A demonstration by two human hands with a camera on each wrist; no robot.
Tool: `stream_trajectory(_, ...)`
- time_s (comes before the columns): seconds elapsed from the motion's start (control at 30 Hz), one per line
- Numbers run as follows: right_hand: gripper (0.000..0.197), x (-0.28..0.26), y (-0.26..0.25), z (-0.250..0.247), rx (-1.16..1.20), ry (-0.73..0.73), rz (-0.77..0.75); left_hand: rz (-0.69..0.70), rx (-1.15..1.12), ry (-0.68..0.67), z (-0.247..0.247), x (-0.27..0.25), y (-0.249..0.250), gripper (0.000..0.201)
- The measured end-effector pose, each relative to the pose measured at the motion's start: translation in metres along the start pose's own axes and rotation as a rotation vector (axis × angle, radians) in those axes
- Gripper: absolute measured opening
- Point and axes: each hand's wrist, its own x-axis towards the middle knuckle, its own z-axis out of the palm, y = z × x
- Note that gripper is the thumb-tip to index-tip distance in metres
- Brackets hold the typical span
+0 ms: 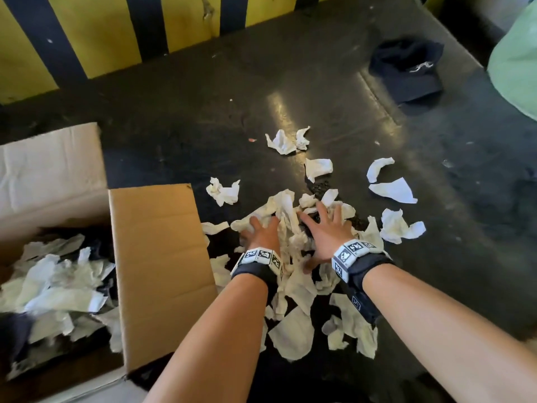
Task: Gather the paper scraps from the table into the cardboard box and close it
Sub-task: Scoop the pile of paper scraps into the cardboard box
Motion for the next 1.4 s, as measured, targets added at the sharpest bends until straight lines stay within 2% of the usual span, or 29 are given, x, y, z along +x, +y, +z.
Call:
stream_trajectory(0.1, 0.109, -0.004, 0.0, -0.006, 0.035, 0.042, -0.019, 0.059, 0.067, -0.021, 0.005, -0.002, 0.002, 0.078)
stream_trajectory(0.2, 0.074, -0.01, -0.004, -0.005, 0.082, 0.087, -0.034, 0.108, 0.09, -0.009, 0.008, -0.003, 0.005, 0.069)
stream_trajectory(0.3, 0.057, -0.015, -0.006, -0.003, 0.163, 0.121, -0.041, 0.18, 0.102, 0.03, 0.006, -0.007, 0.008, 0.059)
stream_trajectory(0.5, 0.058, -0.039, -0.005, -0.022, 0.29, 0.204, -0.034, 0.284, 0.116, 0.128, -0.025, -0.027, 0.017, 0.057)
stream_trajectory(0.63, 0.043, -0.066, -0.012, -0.051, 0.342, 0.328, -0.026, 0.356, 0.126, 0.215, -0.056, -0.053, 0.022, 0.058)
stream_trajectory(0.87, 0.05, -0.114, -0.056, -0.108, 0.359, 0.478, -0.092, 0.476, 0.172, 0.451, -0.118, -0.107, -0.002, 0.055)
stream_trajectory(1.07, 0.05, -0.153, -0.151, -0.15, 0.304, 0.548, -0.209, 0.437, 0.173, 0.545, -0.183, -0.161, -0.082, 0.059)
stream_trajectory(1.23, 0.055, -0.166, -0.265, -0.159, 0.305, 0.533, -0.354, 0.348, 0.143, 0.648, -0.217, -0.2, -0.194, 0.061)
stream_trajectory(1.4, 0.055, -0.16, -0.376, -0.143, 0.284, 0.441, -0.454, 0.219, 0.085, 0.648, -0.229, -0.223, -0.307, 0.059)
